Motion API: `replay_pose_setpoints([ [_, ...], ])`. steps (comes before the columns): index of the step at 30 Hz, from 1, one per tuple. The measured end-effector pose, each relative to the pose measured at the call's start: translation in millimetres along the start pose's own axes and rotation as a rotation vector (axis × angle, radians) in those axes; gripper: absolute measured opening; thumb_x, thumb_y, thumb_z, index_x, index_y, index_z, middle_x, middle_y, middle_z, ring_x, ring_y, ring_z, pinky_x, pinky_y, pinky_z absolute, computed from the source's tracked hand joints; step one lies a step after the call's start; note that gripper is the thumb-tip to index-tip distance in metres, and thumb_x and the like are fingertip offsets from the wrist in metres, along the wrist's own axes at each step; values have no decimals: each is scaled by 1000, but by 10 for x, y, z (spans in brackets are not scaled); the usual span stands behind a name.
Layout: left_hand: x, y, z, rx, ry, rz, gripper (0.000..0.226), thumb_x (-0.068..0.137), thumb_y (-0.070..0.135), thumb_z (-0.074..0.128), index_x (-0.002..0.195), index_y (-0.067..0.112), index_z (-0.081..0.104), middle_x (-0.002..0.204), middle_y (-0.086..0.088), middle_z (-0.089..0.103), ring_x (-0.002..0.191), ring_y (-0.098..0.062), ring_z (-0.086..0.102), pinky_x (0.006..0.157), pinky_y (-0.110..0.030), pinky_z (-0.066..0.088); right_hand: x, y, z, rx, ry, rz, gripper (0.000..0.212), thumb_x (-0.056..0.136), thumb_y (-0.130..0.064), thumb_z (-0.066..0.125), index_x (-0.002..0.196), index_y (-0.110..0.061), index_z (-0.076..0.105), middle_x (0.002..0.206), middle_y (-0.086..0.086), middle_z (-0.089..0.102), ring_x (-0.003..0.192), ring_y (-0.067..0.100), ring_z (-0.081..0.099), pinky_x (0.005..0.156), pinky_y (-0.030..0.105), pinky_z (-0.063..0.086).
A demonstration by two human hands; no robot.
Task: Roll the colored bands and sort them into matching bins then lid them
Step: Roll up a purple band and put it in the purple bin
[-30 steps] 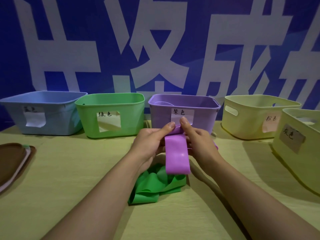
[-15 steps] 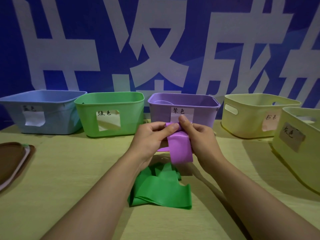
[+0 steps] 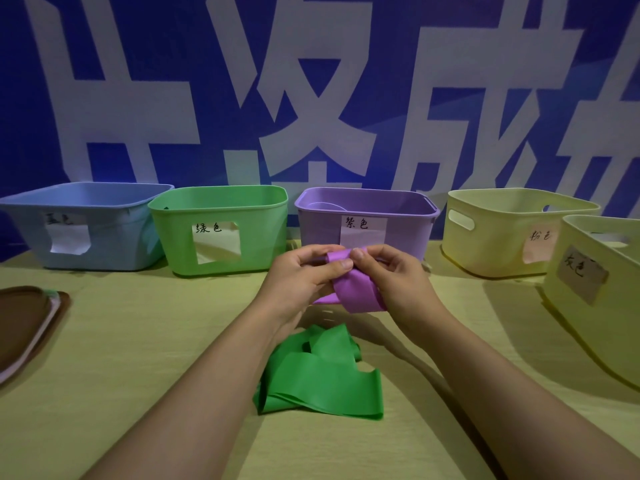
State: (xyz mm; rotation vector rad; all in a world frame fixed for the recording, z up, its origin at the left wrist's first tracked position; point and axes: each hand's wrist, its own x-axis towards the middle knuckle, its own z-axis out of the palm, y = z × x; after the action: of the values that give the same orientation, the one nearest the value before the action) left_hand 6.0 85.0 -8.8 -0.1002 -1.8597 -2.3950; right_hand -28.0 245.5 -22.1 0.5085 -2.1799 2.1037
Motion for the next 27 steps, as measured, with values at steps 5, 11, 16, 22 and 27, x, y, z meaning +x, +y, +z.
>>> replay_pose_setpoints([
  [5,-7,6,-13,-13,-11,-16,34,85,-2,75,118,2,71,113,-17,76,99,-25,76,77,-26,62,0,9,3,37,-11,-9,31,84,-41,71,106,-20,73,99,0,77,94,20,74,77,30,60],
  [11,-11,19,-11,18,-19,-69,34,92,34,71,113,7,71,105,-16,78,94,-25,77,76,-31,62,-4,21,16,75,-28,-31,23,88,-33,72,107,-20,73,100,1,78,94,21,75,77,31,61],
  [16,17,-49,-1,159,78,-82,39,92,46,70,101,8,75,94,-14,79,93,-29,77,76,-38,64,-10,23,29,36,-35,-22,18,94,-30,70,110,-23,71,104,-1,75,96,20,74,78,33,63],
  [22,42,-76,-26,168,80,-52,43,82,44,77,104,7,79,98,-15,79,101,-36,74,95,-49,59,-12,42,33,93,-54,32,18,96,-27,68,113,-23,70,114,5,73,102,24,74,86,45,63],
  [27,43,-96,-32,224,84,-16,35,85,40,76,103,11,79,96,-10,80,97,-33,75,97,-54,57,-35,11,49,62,-59,125,34,94,-49,63,113,-22,70,112,6,74,98,22,75,88,45,62],
])
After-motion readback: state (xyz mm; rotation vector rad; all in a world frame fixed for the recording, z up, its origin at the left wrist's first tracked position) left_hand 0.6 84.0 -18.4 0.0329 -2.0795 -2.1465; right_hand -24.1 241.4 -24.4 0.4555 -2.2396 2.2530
